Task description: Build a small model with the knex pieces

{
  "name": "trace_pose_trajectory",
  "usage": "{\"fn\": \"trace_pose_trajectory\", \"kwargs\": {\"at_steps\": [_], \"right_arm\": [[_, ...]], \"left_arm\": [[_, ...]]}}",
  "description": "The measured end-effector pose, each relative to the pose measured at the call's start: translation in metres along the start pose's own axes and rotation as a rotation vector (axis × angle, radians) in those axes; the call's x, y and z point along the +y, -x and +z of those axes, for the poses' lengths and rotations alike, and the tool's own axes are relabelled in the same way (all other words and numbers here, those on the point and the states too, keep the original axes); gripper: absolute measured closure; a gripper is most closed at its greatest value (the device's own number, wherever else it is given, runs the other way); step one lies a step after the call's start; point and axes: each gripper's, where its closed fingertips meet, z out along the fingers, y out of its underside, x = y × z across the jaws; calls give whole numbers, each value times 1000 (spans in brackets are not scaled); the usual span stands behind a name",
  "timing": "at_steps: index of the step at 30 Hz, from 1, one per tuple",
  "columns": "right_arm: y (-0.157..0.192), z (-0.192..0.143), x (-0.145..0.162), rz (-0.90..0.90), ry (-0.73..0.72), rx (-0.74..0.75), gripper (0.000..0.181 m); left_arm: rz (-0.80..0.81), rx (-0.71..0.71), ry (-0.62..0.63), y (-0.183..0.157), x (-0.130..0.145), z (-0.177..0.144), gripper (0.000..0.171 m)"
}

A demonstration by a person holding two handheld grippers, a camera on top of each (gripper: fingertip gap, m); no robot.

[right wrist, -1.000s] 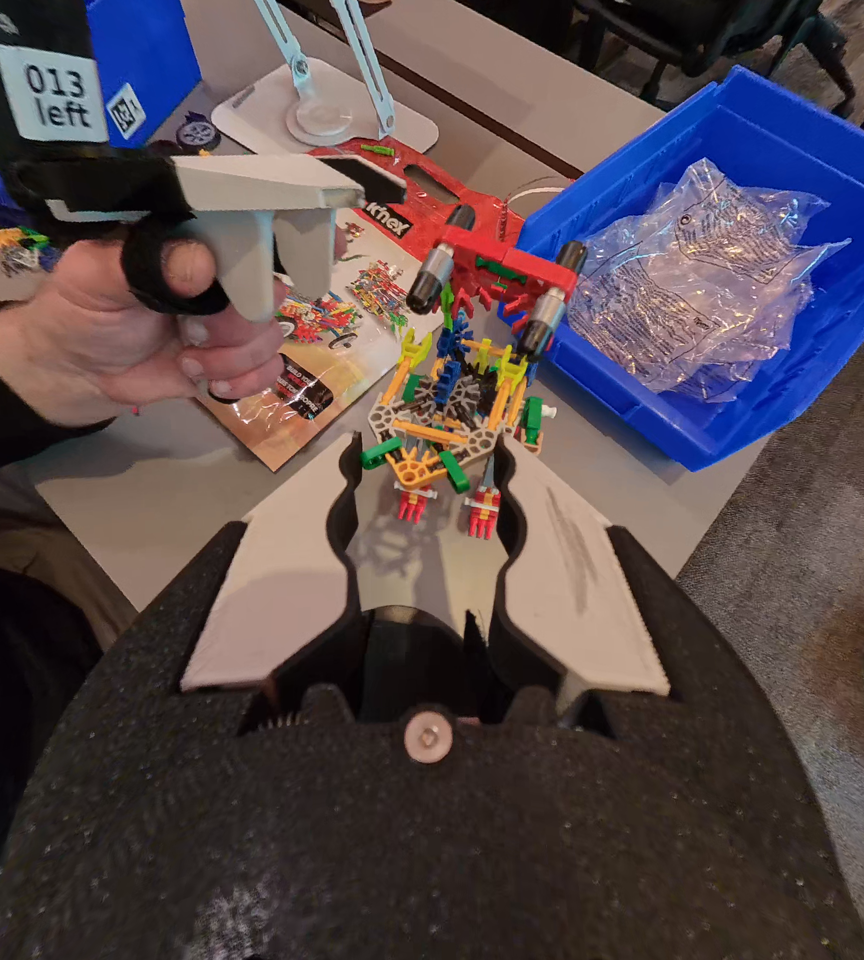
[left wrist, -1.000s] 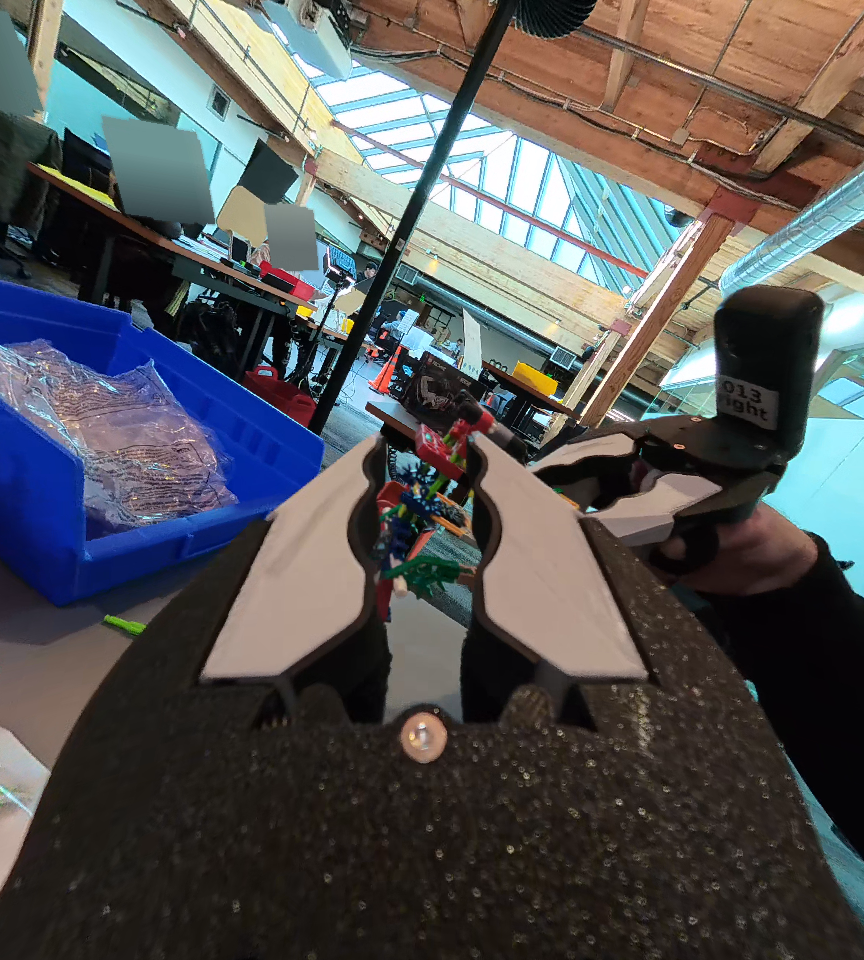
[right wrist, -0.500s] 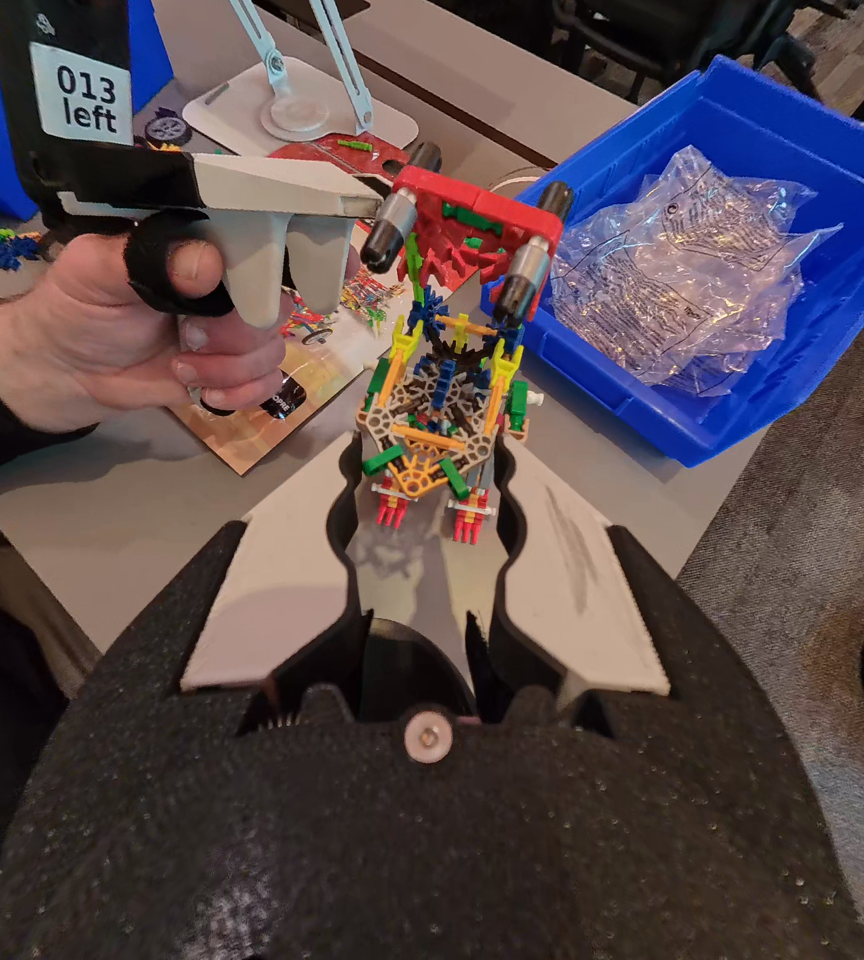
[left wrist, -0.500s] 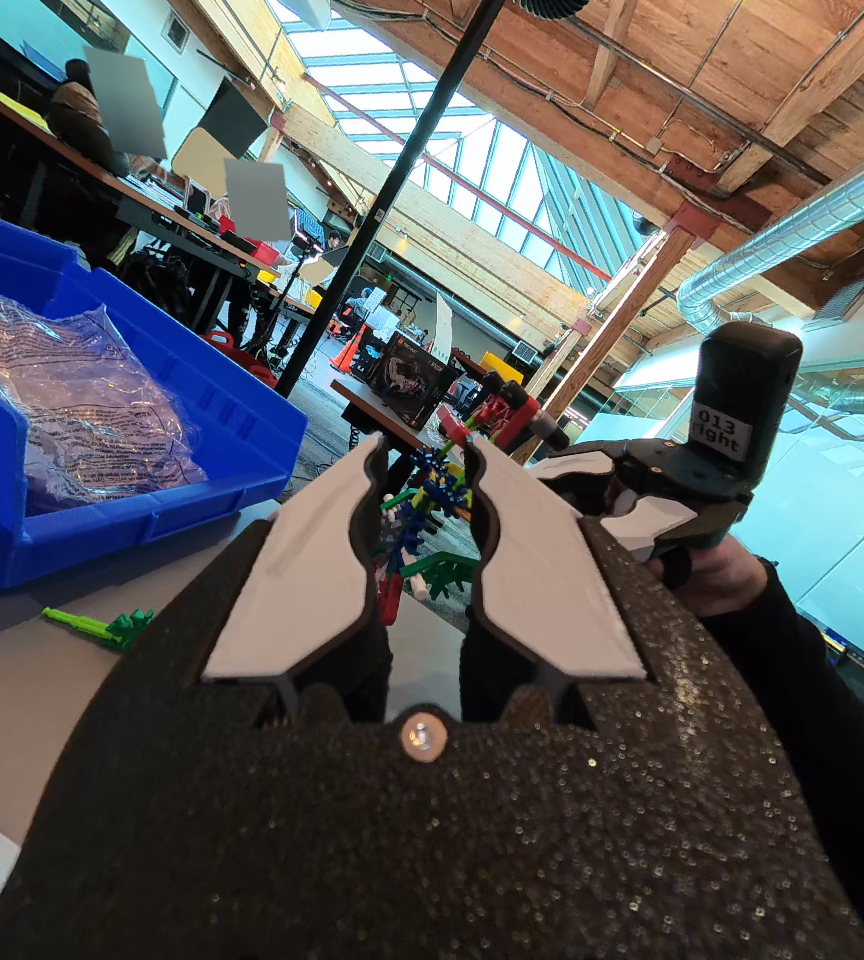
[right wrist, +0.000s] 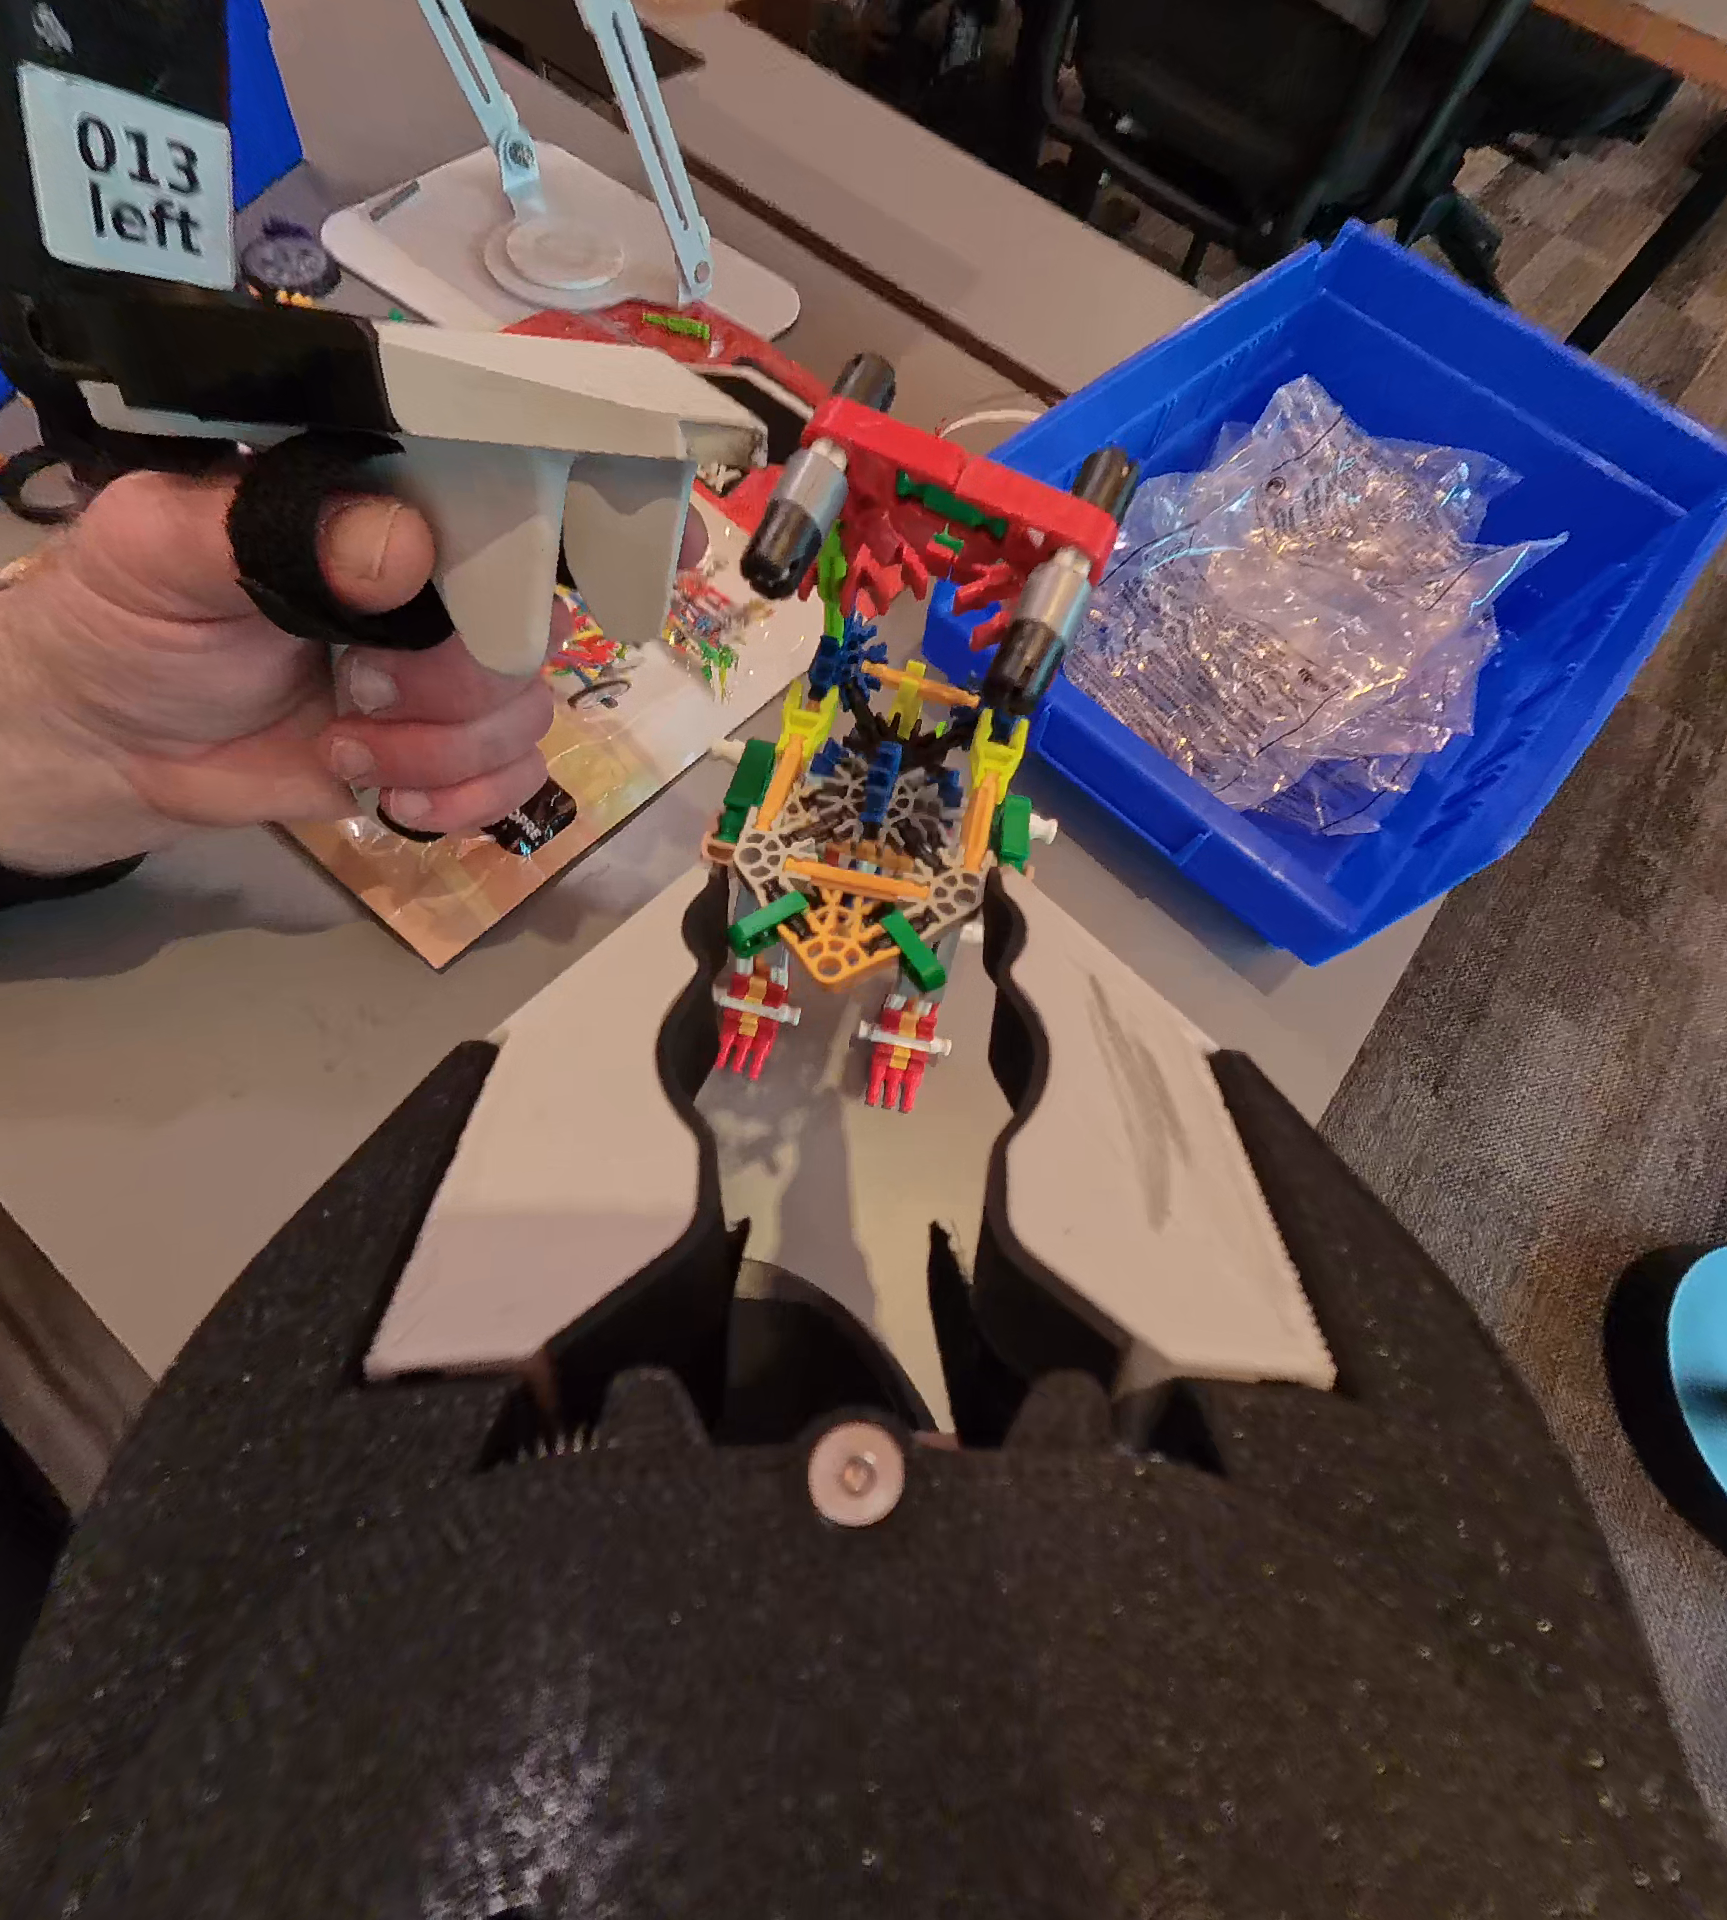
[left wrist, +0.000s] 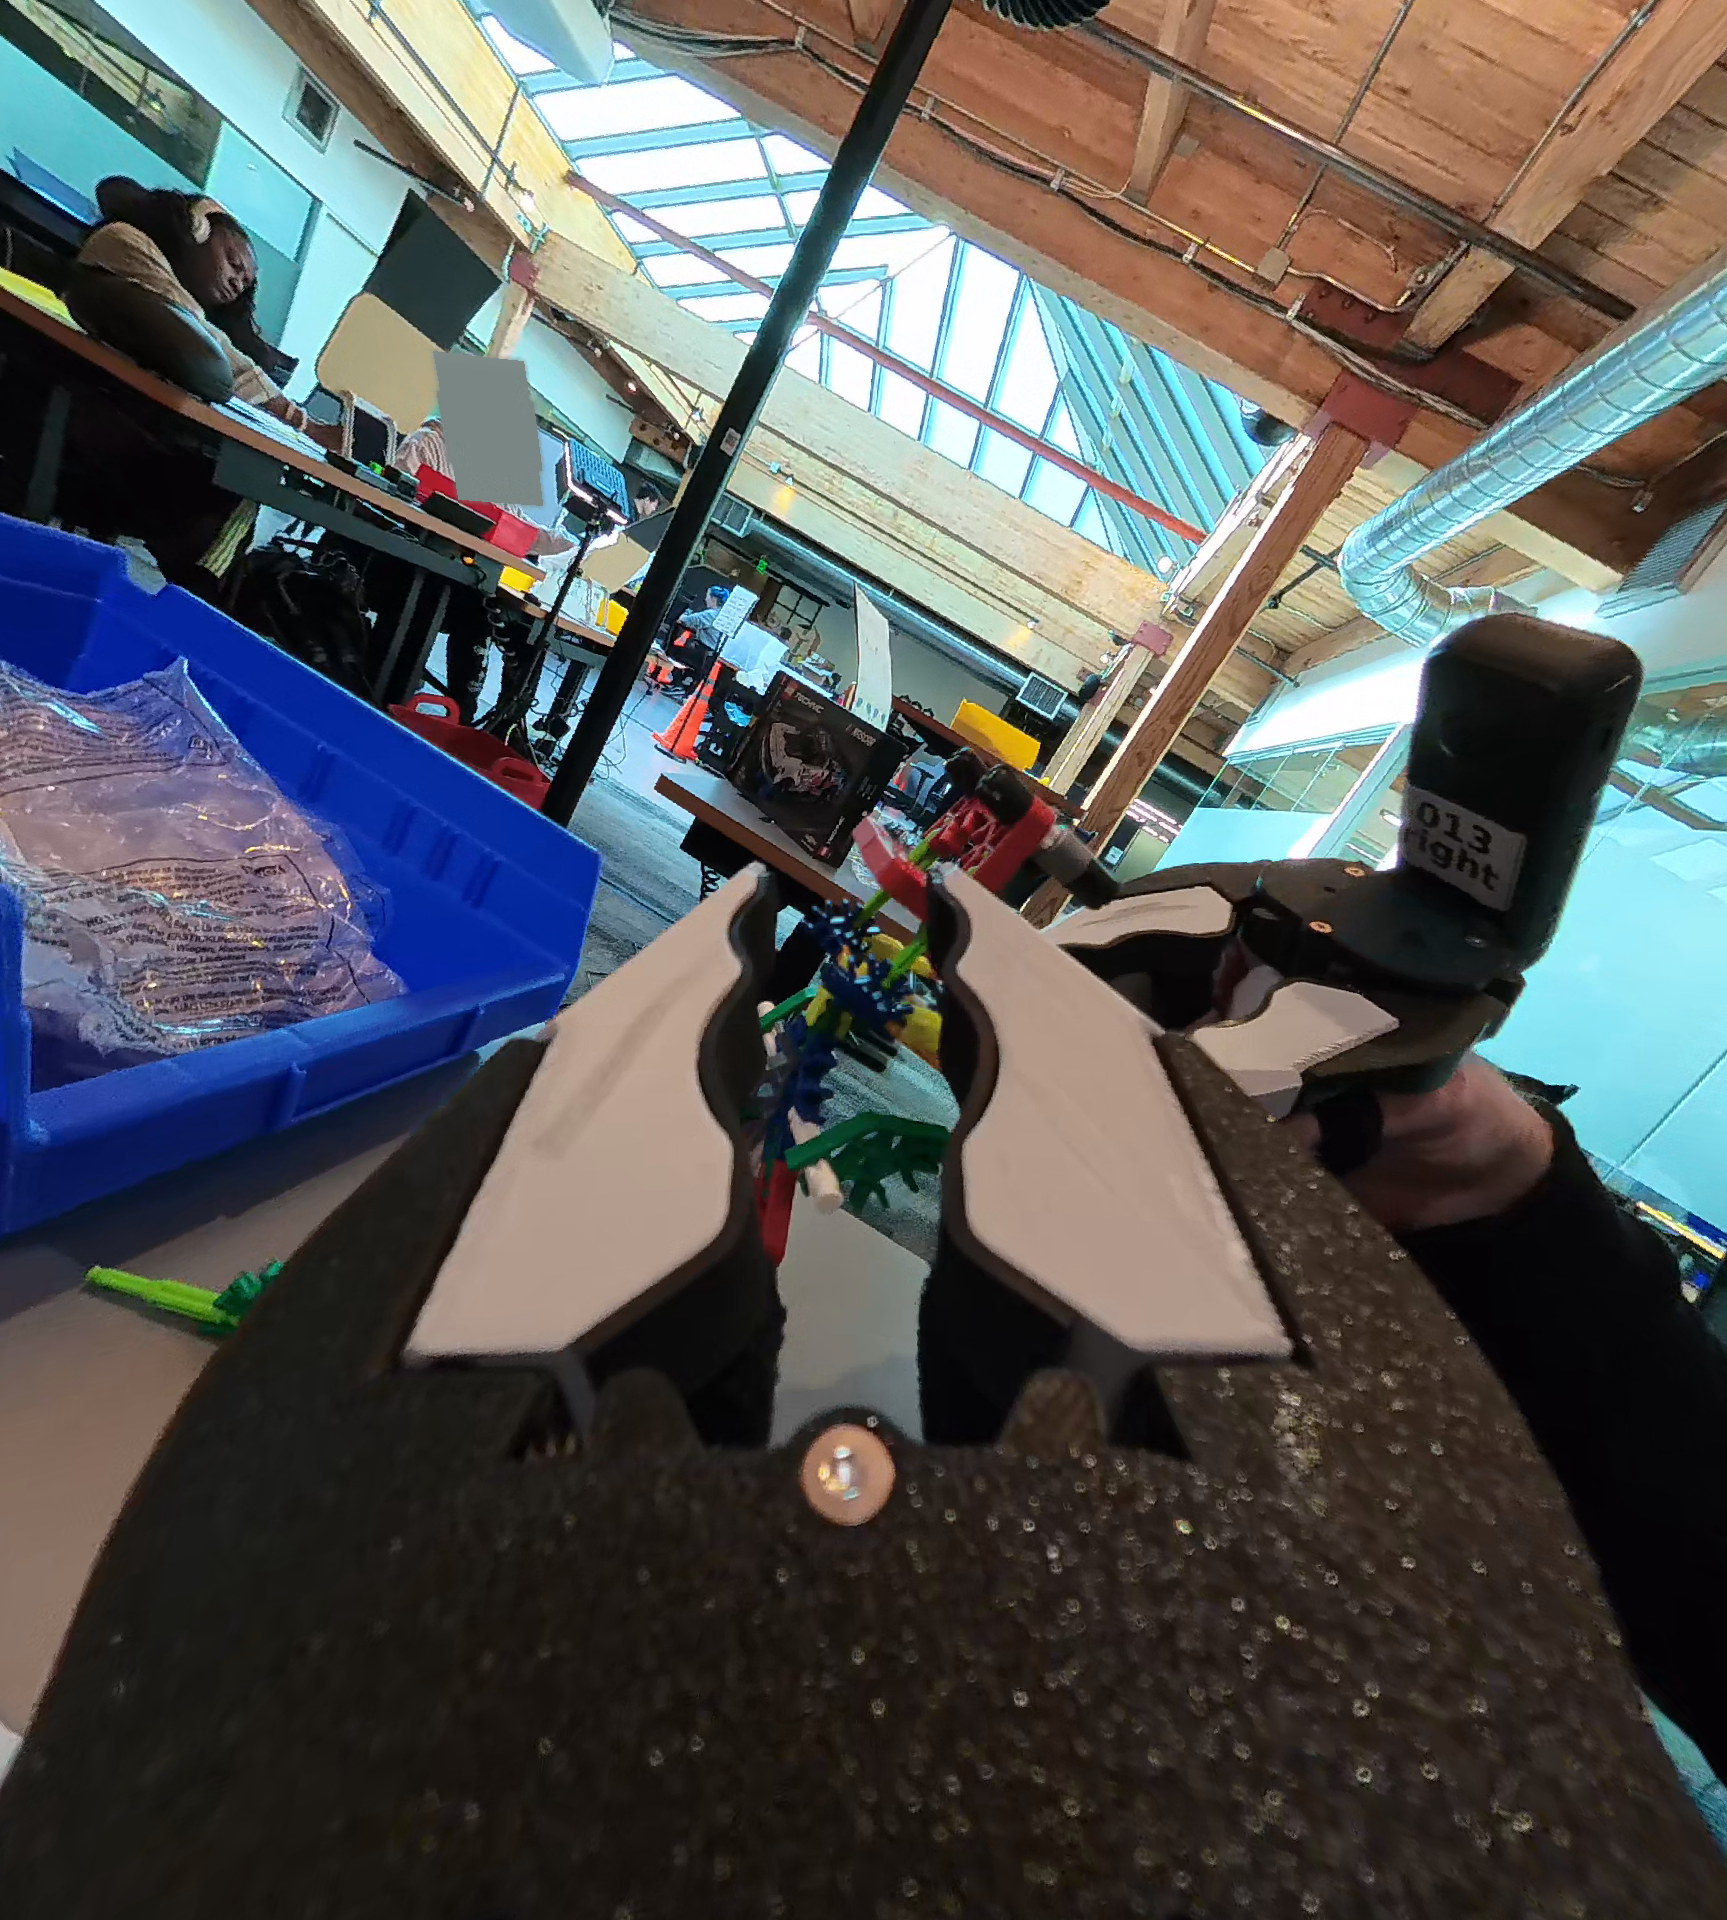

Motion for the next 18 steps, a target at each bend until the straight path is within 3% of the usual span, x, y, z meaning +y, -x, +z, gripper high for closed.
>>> {"fn": "trace_pose_trajectory", "kwargs": {"at_steps": [5,10,18], "right_arm": [[1,-6,-5,7,-41,4,136],[2,-4,-1,12,-39,9,136],[-1,1,0,-38,-9,67,134]], "left_arm": [[52,22,-21,-6,-6,-2,146],[235,39,-10,-20,-16,-4,140],[443,17,187,-24,-3,15,139]]}}
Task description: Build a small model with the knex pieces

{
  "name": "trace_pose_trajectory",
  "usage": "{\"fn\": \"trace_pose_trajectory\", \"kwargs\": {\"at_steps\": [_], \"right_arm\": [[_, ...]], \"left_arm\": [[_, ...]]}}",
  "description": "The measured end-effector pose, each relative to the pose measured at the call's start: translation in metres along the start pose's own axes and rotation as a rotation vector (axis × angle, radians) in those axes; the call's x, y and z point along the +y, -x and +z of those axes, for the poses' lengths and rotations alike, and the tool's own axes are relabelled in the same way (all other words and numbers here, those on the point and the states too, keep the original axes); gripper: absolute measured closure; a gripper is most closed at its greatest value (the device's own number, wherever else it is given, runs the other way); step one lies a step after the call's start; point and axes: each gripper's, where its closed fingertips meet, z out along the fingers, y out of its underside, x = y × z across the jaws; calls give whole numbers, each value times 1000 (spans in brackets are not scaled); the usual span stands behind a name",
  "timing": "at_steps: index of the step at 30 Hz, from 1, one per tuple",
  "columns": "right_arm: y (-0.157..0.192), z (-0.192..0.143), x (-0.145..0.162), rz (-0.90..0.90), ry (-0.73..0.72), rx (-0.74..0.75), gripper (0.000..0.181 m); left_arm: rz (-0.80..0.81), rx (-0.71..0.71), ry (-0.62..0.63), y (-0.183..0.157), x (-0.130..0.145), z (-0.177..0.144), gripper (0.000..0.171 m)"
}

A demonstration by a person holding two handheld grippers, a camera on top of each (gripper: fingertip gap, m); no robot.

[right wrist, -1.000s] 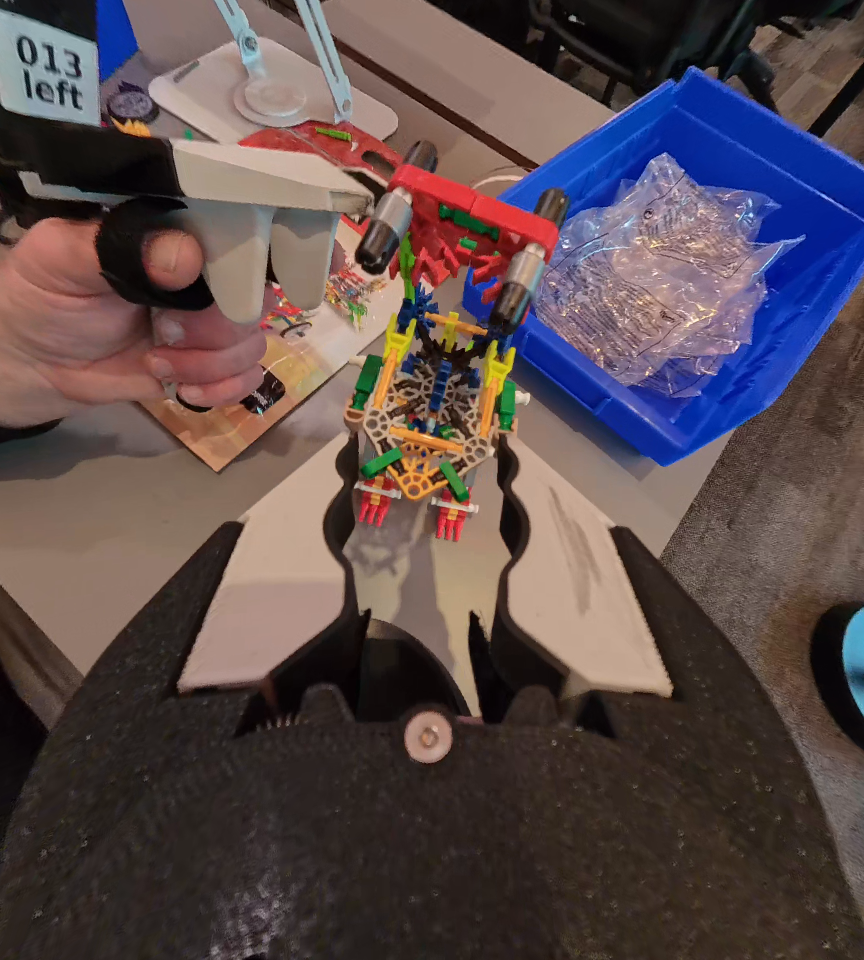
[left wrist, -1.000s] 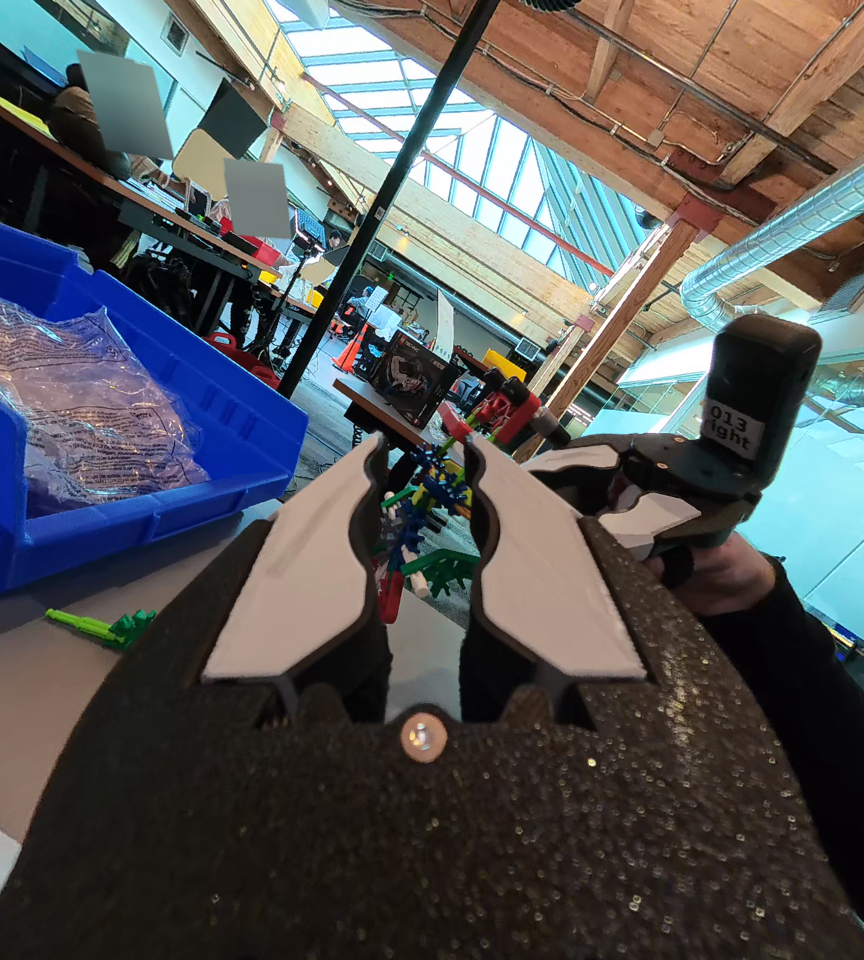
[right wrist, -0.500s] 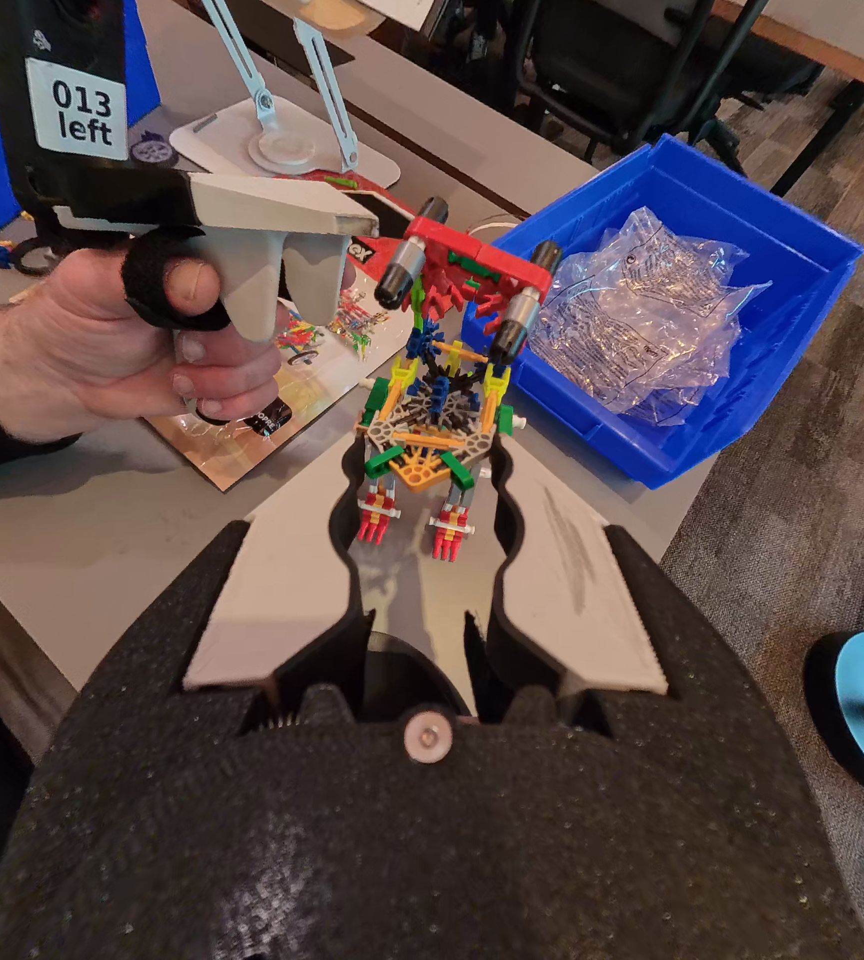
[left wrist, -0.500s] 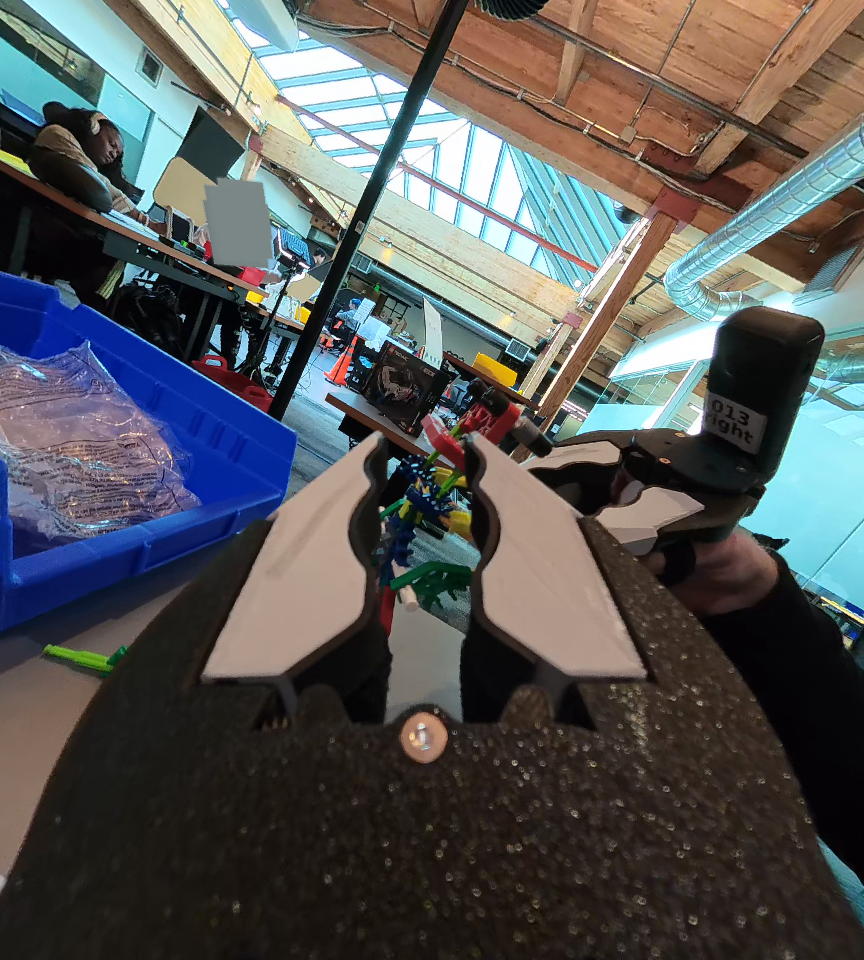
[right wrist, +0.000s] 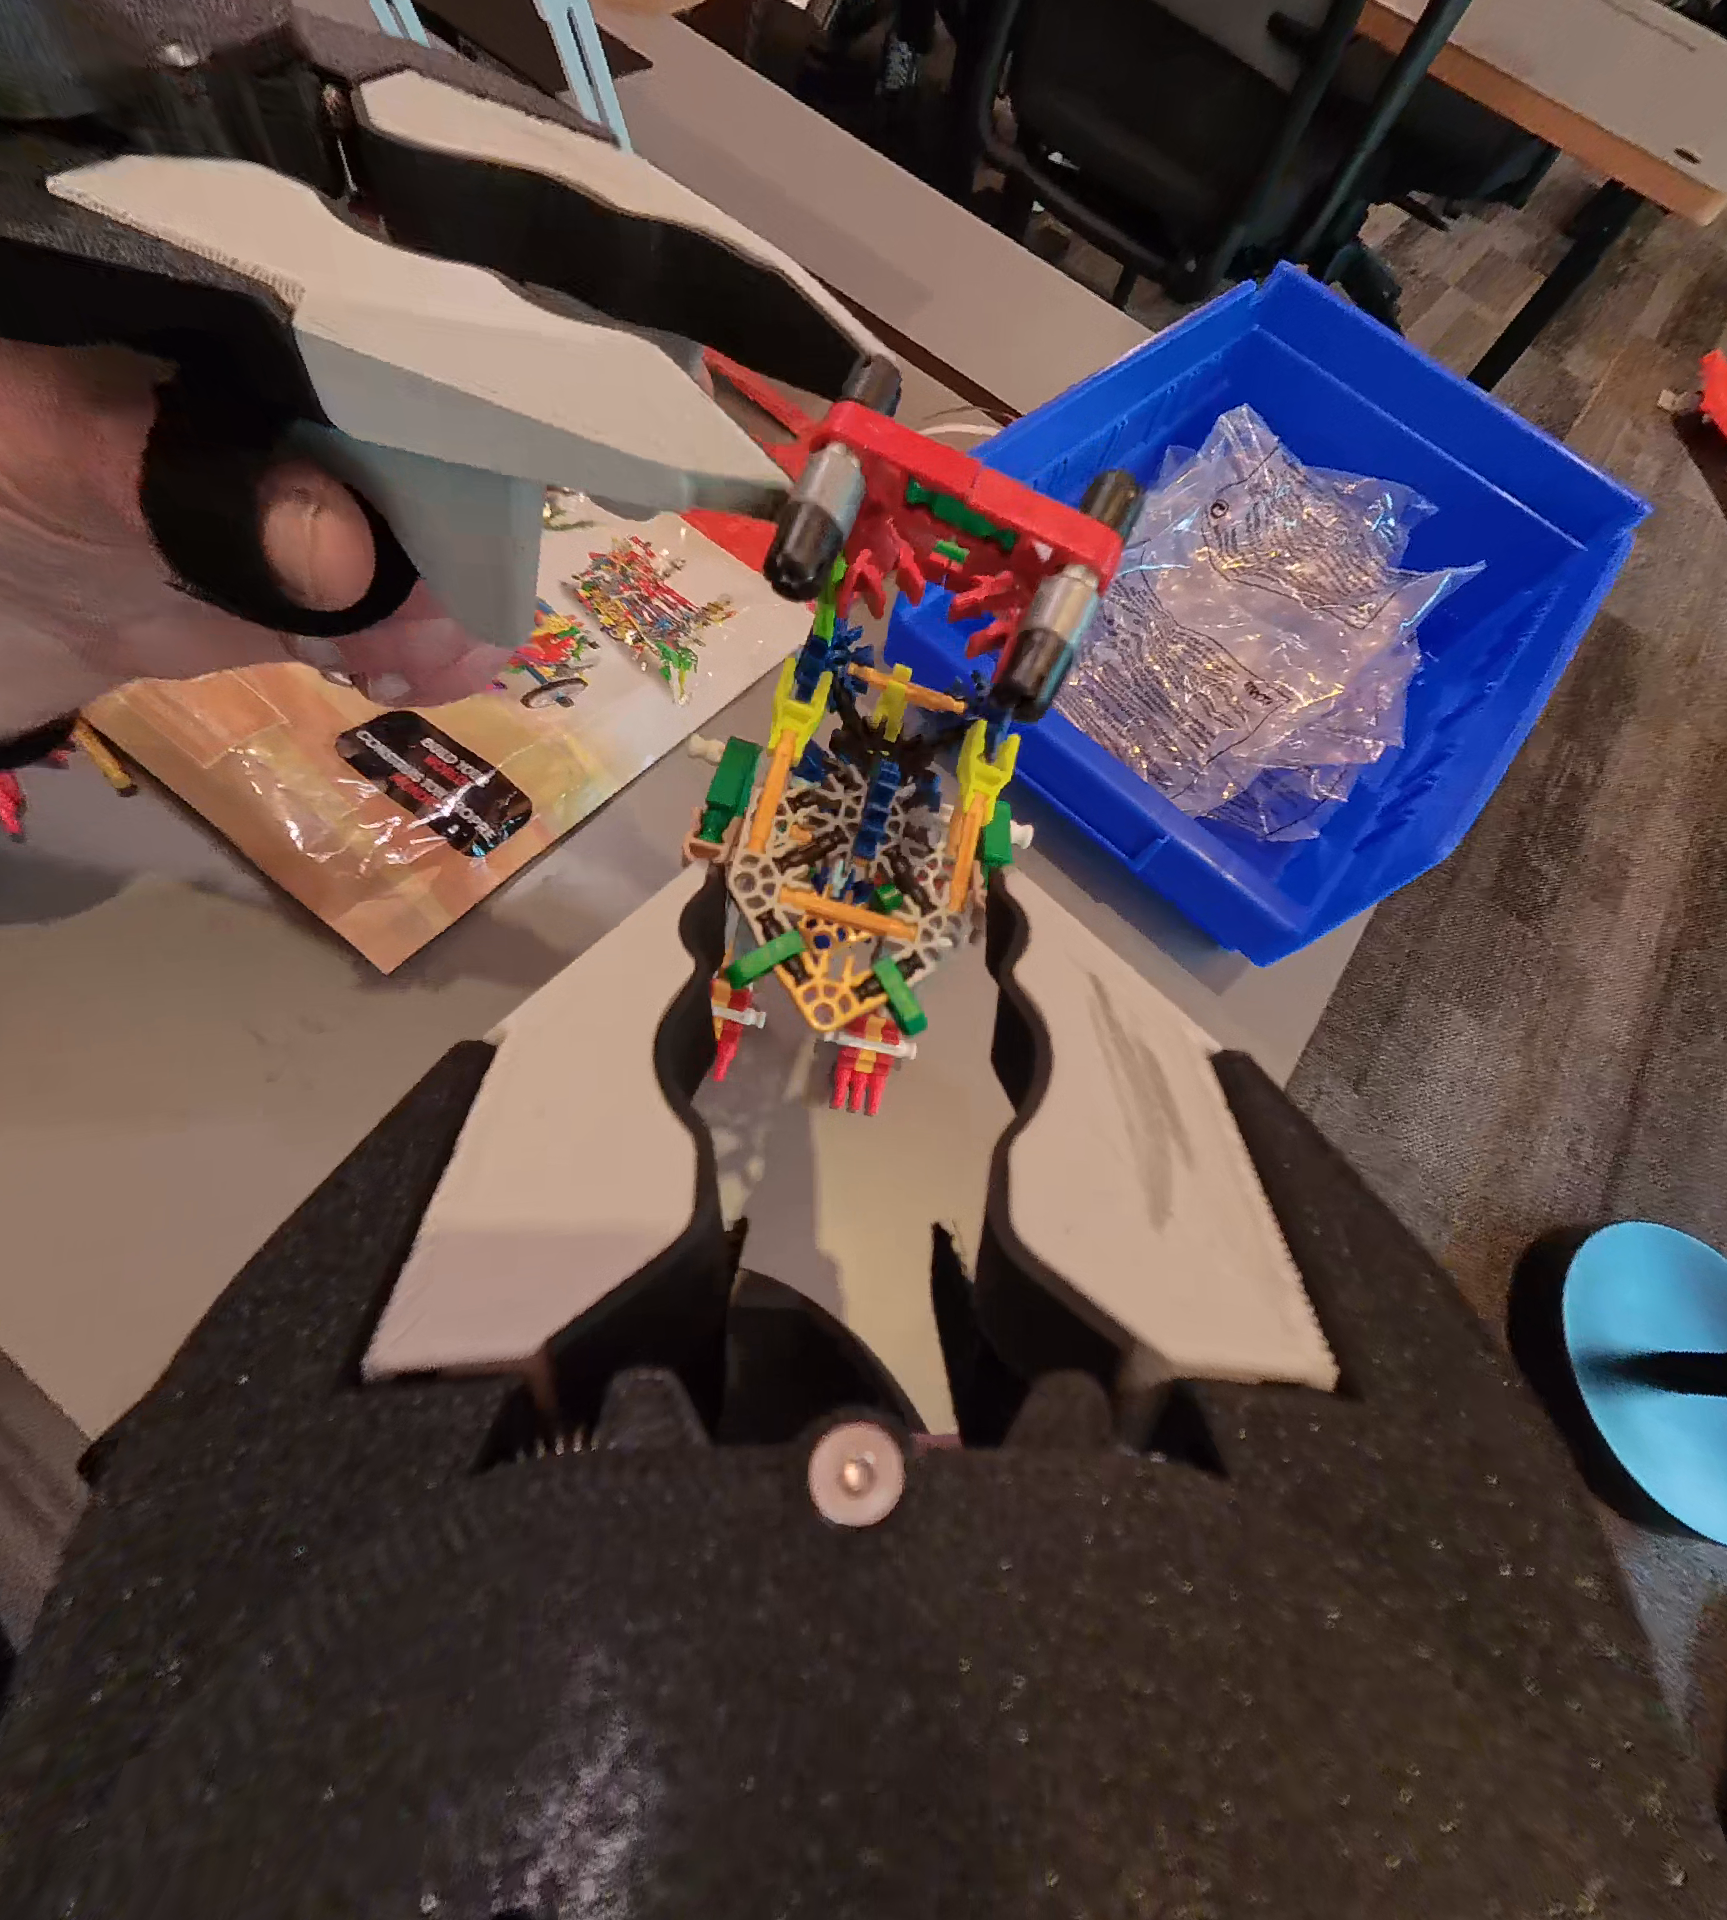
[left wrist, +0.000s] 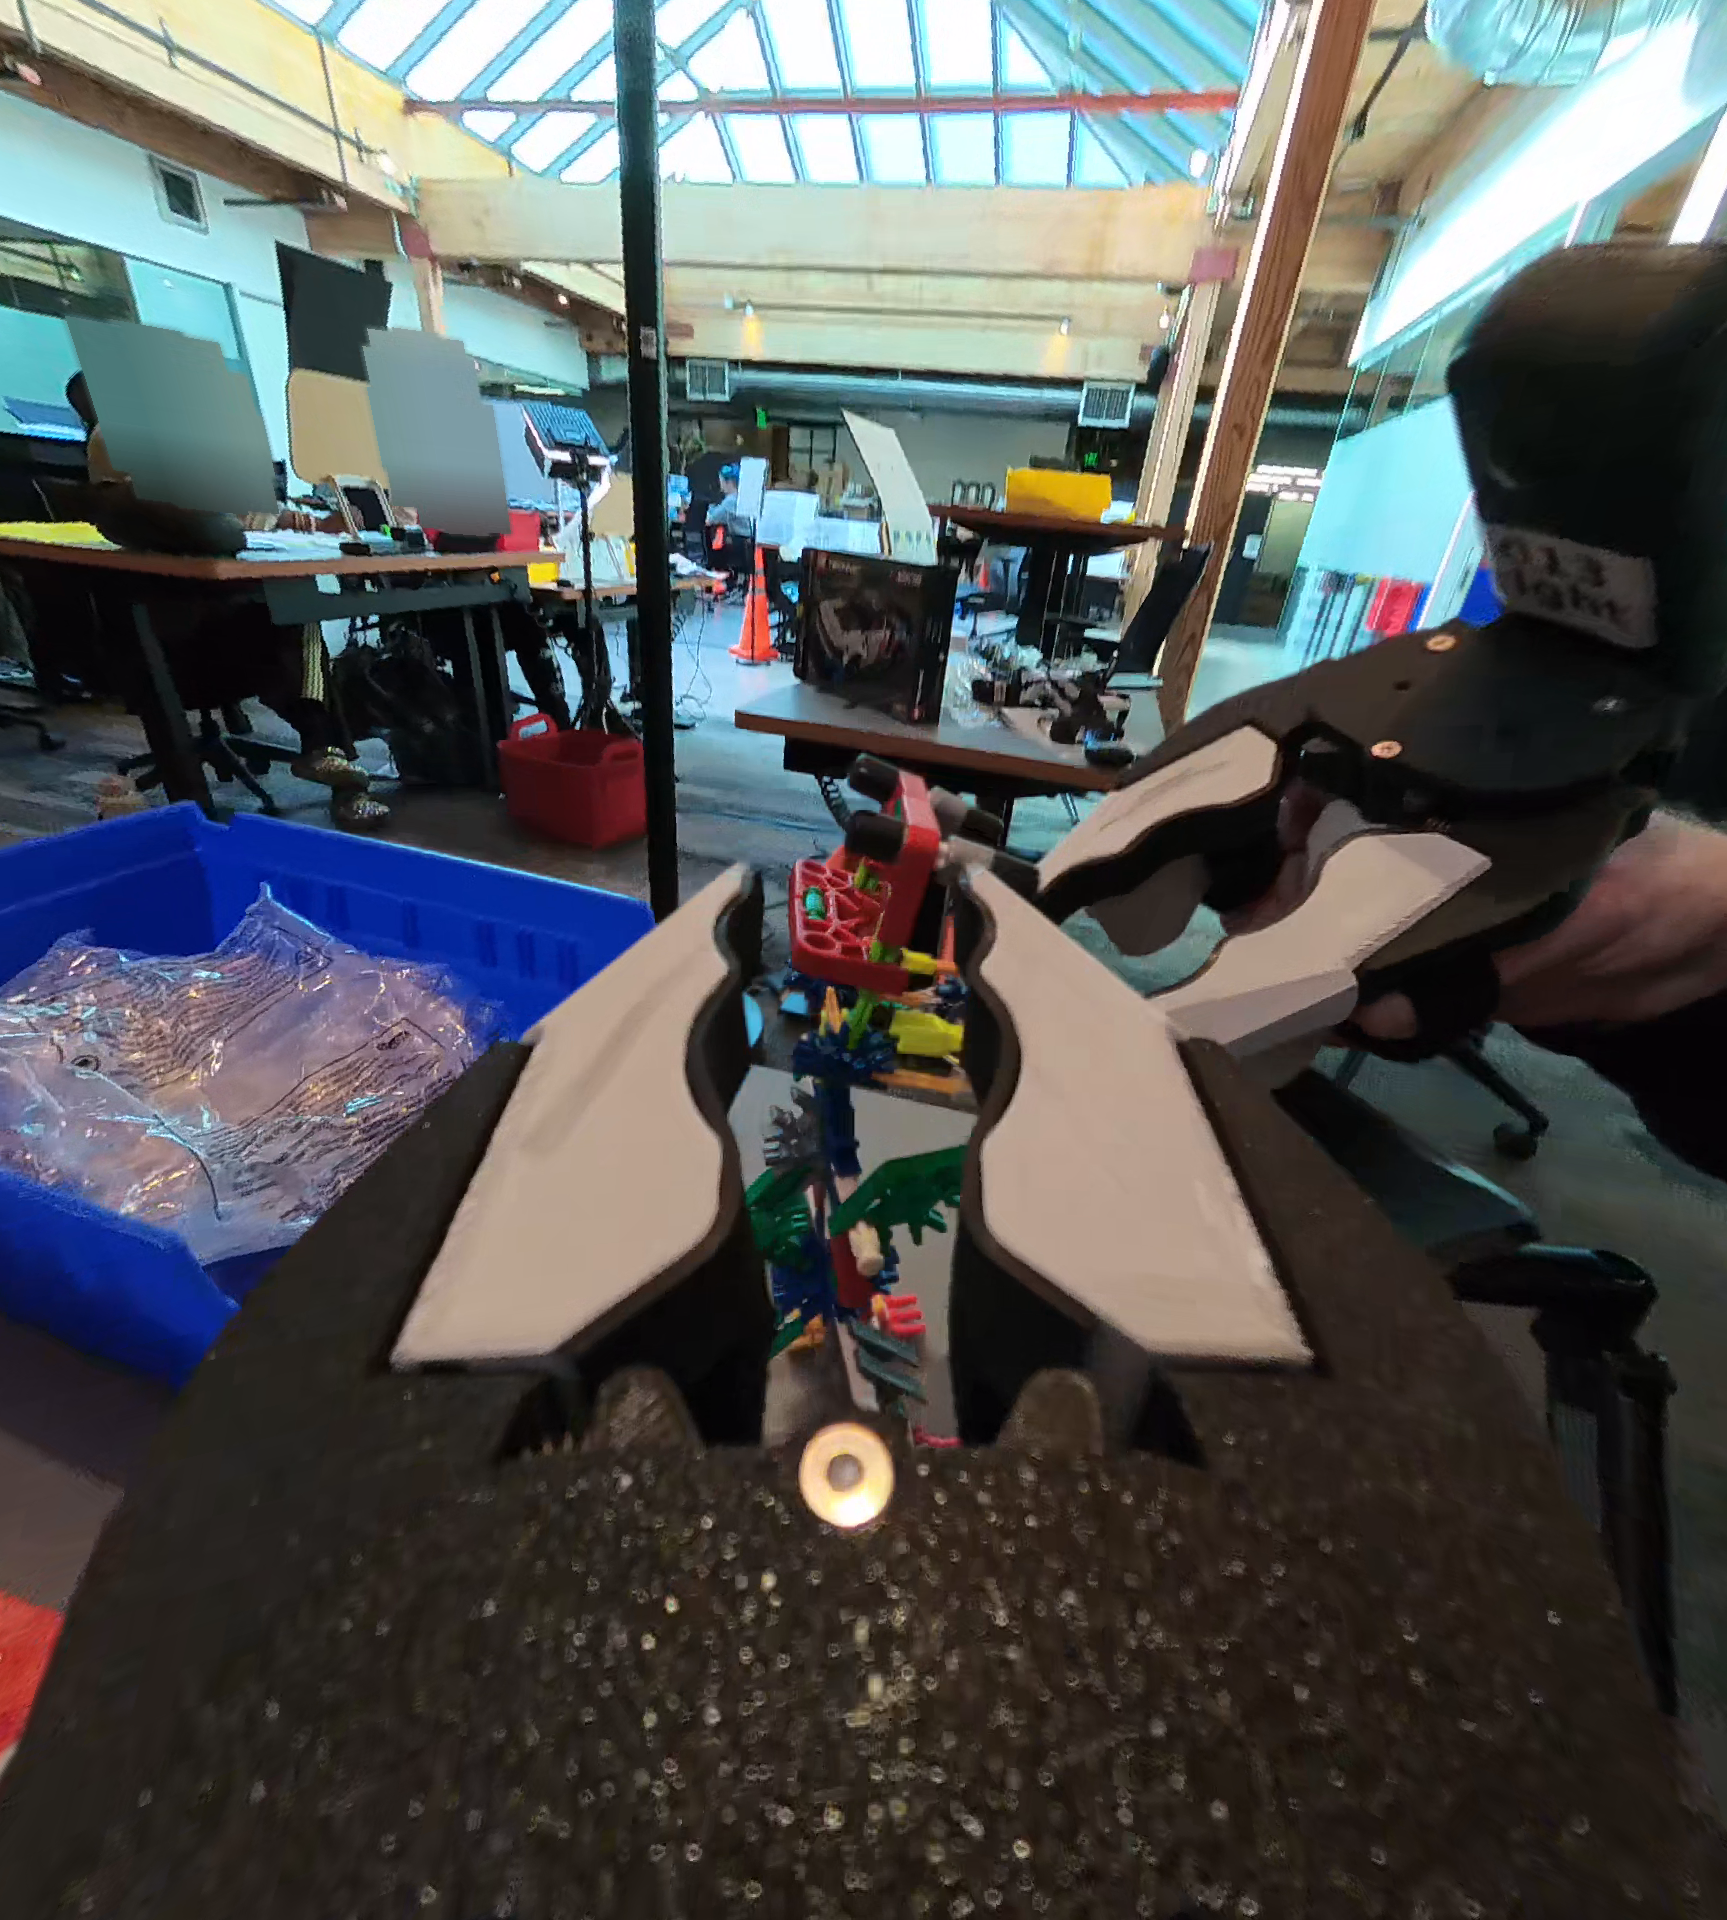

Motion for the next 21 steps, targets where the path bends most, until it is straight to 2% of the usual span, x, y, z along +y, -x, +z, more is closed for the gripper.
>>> {"fn": "trace_pose_trajectory", "kwargs": {"at_steps": [4,11,21], "right_arm": [[0,3,3,-20,20,10,137],[-3,1,1,-3,-6,-1,138],[-7,-9,-9,-26,-29,23,138]], "left_arm": [[12,50,76,-6,11,10,141],[-27,28,70,-1,13,13,149],[-377,37,44,14,11,15,149]]}}
